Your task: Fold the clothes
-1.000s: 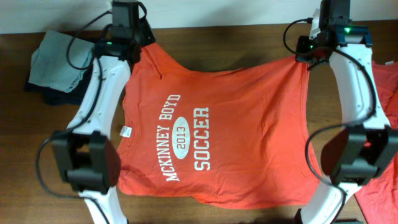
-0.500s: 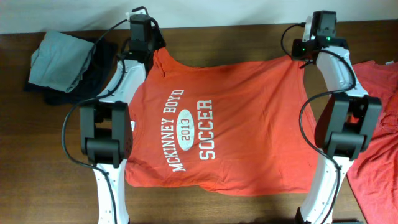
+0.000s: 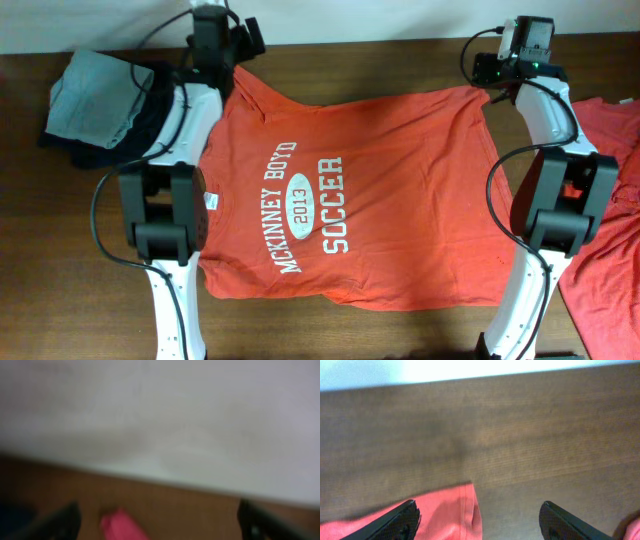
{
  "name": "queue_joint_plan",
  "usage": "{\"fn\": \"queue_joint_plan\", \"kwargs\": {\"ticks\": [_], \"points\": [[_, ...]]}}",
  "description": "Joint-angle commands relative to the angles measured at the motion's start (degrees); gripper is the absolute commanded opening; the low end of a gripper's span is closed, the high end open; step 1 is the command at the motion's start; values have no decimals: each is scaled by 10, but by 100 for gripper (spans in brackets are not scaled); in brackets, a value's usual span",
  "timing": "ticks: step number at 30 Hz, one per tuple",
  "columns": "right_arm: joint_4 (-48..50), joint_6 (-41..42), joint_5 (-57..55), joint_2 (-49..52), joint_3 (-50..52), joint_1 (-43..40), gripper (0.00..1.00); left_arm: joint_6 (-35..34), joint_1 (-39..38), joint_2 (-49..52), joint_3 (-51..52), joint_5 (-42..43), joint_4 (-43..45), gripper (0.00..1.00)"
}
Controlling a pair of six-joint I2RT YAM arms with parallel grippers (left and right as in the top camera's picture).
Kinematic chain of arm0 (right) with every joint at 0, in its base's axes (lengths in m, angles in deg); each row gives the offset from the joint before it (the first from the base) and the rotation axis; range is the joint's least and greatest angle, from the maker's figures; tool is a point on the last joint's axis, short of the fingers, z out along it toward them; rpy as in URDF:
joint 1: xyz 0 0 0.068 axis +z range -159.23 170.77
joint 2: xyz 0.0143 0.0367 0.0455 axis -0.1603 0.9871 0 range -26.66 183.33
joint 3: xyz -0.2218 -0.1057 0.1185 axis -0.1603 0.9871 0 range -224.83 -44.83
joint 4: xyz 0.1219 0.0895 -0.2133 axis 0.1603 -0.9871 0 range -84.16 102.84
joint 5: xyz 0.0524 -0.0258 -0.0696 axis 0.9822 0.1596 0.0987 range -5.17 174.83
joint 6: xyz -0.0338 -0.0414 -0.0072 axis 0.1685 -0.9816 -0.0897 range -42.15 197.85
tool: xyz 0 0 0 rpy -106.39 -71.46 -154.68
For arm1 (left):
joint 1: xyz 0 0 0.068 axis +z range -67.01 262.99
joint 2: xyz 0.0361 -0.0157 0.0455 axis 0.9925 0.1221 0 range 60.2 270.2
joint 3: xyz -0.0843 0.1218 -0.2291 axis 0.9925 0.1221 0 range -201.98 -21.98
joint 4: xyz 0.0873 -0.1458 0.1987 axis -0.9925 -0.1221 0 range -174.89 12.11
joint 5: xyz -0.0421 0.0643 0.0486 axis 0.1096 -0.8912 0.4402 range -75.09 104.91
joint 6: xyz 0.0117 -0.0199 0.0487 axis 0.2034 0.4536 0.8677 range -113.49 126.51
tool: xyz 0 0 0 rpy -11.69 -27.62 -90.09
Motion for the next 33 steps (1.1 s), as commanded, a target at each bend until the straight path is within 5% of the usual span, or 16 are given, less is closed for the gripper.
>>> {"fn": "queue_joint_plan", "kwargs": {"ticks": [1,2,3,4,7,14,23,33], "points": [[-30,-6,60,-69,-11,-3,73,13,8,-11,-66,66,-82,71],[-48,-6,88,-79,-11,-2,65,13,8,-11,-78,69,-115,54],[-64,-6,120,-88,-11,-1,52,14,8,-11,-90,67,-155,19],[-78,-6,154,-96,-11,1,42,13,8,-11,-99,65,-186,0],[-117,-9,253,-107,-11,16,29,11,11,-12,-105,66,-245,0],[-167,-71,215,-101,-11,91,28,-17,17,-12,-104,147,-344,0],[-225,-52,213,-84,-10,137,5,176,-2,-12,-104,136,-445,0],[-283,-29,247,-49,0,161,4,299,-44,-12,-104,38,-438,0]]}}
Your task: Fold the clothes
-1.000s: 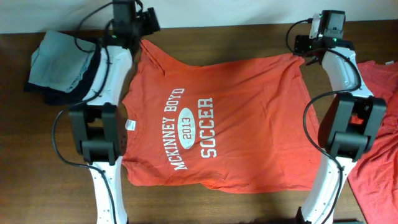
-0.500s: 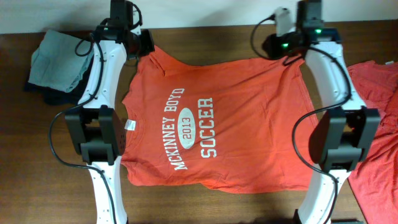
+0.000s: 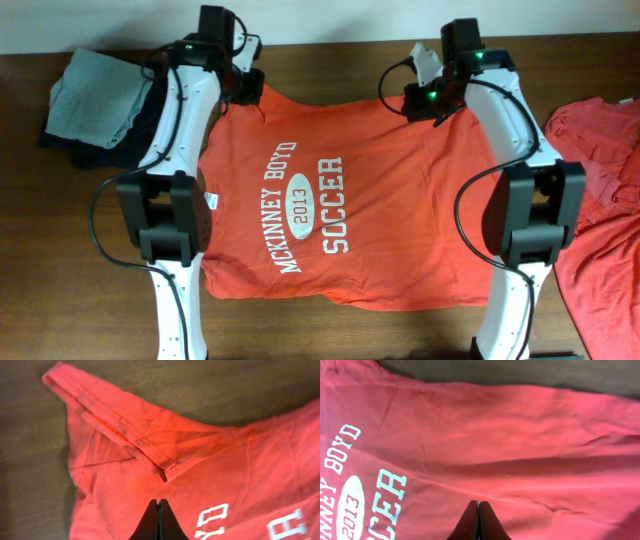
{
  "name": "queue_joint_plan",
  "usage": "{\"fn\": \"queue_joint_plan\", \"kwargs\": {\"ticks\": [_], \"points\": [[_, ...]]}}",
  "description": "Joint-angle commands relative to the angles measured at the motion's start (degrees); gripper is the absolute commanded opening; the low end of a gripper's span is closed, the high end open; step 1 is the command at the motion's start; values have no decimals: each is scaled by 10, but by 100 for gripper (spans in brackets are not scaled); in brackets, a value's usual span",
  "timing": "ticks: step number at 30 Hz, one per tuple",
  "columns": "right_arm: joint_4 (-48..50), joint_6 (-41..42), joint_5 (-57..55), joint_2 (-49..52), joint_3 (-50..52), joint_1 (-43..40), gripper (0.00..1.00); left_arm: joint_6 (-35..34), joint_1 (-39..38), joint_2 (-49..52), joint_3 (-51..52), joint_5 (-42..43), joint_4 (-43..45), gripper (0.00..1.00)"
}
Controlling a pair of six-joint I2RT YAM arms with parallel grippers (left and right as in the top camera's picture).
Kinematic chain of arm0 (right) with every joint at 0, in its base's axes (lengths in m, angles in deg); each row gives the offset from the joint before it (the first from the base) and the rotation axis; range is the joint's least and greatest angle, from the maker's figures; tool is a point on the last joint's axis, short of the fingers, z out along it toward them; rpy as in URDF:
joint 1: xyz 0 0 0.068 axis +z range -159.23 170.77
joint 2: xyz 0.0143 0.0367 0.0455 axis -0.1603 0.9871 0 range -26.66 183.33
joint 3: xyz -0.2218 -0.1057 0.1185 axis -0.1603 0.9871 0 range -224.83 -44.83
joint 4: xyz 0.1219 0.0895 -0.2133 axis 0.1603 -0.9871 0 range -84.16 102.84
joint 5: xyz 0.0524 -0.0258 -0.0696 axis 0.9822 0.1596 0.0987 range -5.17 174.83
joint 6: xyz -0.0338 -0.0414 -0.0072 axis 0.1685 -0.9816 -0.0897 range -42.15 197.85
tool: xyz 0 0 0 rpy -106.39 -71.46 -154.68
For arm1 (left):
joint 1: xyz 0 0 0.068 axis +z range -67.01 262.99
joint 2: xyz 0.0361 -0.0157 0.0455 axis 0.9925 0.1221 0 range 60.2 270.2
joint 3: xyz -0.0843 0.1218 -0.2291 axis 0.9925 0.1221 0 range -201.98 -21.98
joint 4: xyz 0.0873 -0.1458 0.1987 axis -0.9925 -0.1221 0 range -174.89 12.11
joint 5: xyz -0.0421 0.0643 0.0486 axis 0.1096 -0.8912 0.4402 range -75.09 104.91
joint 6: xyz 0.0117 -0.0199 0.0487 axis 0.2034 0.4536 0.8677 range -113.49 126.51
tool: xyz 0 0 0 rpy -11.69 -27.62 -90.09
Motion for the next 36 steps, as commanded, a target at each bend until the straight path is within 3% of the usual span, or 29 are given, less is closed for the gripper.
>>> {"fn": "queue_joint_plan", "kwargs": {"ticks": [1,16,23,24,28,31,36], "points": [[0,7,23,11,4,22,4,79,-24,-11,-9,-66,2,0],[26,38,4,74,10,59,4,131,-59,-3,-5,-127,1,2],[59,48,4,79,40,59,4,197,-60,30,-5,-127,1,6],[60,48,4,79,42,59,4,209,-60,33,-5,-127,1,9],[61,48,4,79,42,59,4,272,-60,41,-5,-127,-4,39],[64,48,4,79,42,59,4,325,-60,41,-5,-127,-16,56],[68,48,4,79,43,59,4,374,-60,46,-5,-121,-18,58]]}}
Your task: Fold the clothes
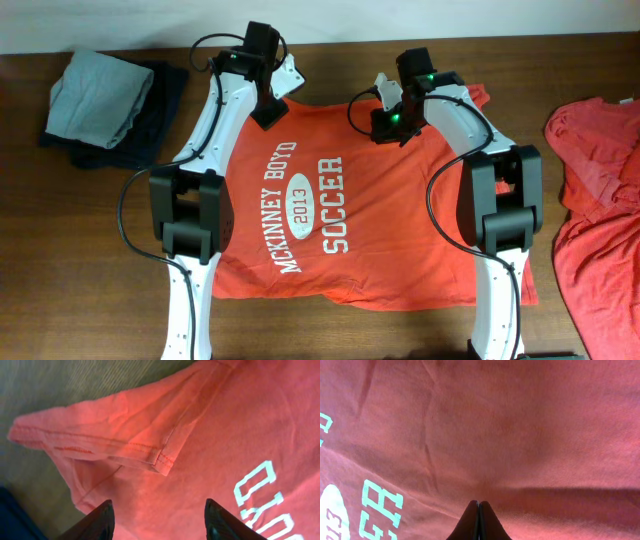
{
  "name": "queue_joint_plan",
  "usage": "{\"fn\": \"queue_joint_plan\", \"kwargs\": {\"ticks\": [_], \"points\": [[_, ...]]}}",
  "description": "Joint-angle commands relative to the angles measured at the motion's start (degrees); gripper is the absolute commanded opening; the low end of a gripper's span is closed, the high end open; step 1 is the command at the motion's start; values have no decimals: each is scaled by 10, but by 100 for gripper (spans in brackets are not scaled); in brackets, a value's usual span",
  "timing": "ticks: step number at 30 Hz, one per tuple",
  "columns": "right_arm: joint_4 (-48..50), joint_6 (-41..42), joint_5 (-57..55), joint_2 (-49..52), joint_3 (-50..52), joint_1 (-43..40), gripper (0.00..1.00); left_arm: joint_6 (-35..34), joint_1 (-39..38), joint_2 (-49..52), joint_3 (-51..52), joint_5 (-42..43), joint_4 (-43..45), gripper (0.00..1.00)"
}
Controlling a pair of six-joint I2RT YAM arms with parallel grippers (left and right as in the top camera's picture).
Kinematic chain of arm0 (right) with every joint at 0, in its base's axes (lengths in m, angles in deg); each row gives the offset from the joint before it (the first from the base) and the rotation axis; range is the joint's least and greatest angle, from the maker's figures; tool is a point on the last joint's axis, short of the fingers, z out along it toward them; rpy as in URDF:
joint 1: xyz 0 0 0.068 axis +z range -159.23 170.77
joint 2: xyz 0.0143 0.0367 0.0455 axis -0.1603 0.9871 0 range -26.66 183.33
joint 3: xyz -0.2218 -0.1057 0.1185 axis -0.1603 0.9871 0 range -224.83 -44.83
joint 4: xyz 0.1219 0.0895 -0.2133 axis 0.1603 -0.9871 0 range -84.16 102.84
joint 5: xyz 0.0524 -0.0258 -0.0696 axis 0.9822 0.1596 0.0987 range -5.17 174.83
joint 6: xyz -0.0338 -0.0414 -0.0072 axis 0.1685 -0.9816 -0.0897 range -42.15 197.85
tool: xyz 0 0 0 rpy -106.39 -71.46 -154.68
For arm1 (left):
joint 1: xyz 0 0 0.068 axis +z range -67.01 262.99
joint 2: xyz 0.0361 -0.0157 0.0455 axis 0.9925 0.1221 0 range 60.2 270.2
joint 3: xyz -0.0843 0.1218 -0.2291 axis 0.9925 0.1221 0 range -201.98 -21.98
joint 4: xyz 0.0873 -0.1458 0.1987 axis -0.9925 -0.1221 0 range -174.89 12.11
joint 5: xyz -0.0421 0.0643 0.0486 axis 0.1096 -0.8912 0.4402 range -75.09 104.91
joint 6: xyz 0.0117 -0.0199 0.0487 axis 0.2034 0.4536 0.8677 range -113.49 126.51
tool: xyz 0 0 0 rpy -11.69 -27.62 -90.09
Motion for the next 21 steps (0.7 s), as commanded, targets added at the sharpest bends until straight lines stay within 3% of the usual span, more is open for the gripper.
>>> {"fn": "queue_joint_plan", "kwargs": {"ticks": [1,21], "points": [[2,5,-3,9,3,0,4,66,2,11,-6,11,6,58],[31,5,-3,9,34,0,4,81,2,62,-6,11,71,56]]}}
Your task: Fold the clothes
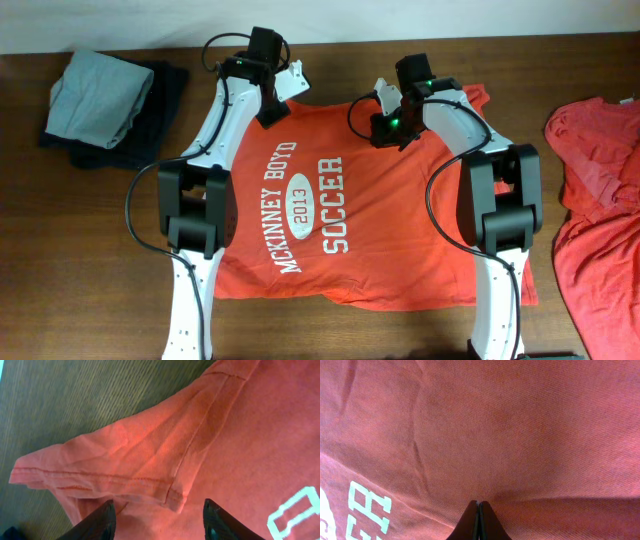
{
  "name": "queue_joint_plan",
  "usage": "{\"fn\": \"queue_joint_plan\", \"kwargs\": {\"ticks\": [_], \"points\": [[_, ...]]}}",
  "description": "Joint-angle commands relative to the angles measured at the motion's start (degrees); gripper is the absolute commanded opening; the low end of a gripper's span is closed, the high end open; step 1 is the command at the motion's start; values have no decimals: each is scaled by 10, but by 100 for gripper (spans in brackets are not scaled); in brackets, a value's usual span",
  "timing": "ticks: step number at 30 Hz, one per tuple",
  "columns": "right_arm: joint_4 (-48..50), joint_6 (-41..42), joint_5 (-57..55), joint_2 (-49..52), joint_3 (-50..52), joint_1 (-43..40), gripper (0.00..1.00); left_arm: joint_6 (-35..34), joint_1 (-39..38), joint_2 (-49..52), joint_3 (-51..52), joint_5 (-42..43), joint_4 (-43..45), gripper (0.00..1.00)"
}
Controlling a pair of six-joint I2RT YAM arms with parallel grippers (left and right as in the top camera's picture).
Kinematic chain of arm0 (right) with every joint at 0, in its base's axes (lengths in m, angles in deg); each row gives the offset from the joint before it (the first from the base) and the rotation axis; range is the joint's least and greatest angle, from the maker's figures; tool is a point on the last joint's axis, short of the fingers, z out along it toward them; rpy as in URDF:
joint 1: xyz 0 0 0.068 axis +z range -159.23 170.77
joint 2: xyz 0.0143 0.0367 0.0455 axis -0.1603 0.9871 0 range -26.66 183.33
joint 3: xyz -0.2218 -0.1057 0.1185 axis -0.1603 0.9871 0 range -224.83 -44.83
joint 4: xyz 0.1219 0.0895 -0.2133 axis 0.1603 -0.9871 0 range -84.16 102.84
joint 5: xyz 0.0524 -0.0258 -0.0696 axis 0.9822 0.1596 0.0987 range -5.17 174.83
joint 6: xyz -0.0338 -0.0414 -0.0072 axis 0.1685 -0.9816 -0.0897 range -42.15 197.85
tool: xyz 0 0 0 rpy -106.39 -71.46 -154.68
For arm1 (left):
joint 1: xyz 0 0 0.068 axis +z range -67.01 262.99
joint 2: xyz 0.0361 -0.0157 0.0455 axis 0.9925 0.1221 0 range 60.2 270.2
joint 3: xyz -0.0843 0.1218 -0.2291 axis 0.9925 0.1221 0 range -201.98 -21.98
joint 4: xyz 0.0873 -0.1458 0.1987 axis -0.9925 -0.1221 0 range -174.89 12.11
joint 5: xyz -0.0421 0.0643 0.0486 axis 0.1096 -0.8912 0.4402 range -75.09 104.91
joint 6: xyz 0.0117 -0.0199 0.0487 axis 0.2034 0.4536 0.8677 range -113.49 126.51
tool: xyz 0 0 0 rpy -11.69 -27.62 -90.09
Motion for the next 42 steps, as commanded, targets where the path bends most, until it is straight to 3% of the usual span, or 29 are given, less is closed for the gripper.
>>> {"fn": "queue_joint_plan", "kwargs": {"ticks": [1,12,13,16,22,42], "points": [[2,5,-3,9,4,0,4,11,2,30,-6,9,4,56],[2,5,-3,9,5,0,4,11,2,40,-6,8,21,43],[2,5,-3,9,5,0,4,11,2,40,-6,8,22,39],[2,5,-3,9,5,0,4,11,2,40,-6,8,26,13],[1,5,-3,9,5,0,4,11,2,40,-6,8,33,0],[-3,5,-3,9,5,0,4,11,-6,43,-42,9,213,4]]}}
